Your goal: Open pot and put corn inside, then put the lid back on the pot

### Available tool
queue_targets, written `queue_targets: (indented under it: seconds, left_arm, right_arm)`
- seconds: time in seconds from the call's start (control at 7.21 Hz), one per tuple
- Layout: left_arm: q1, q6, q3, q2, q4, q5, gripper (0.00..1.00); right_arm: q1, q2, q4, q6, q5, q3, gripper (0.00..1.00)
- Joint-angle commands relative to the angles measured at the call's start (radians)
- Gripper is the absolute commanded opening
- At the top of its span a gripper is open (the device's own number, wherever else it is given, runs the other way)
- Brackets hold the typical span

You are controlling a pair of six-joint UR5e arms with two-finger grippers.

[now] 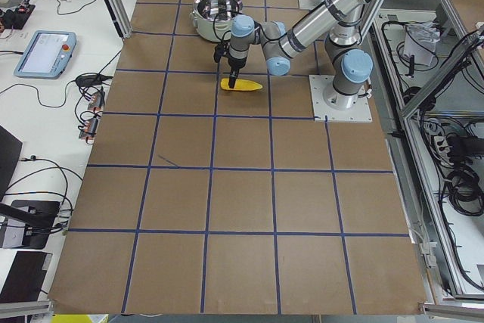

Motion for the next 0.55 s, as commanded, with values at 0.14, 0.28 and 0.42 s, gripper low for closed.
queue_targets:
  seconds: [0.14, 0.28, 0.42]
  left_arm:
    - [0.002, -0.003, -0.060, -0.005, 0.113, -0.006, 0.93]
    - [0.002, -0.007, -0.060, -0.008, 0.126, -0.006, 0.55]
    - [0.003, -0.009, -0.059, -0.007, 0.126, -0.004, 0.29]
  right_arm:
    - [0.000, 0.002, 0.000, 0.000, 0.001, -0.002, 0.44]
    - [0.001, 0.000, 0.000, -0.001, 0.001, 0.000, 0.44]
    - [0.001, 0.002, 0.000, 0.000, 0.001, -0.002, 0.44]
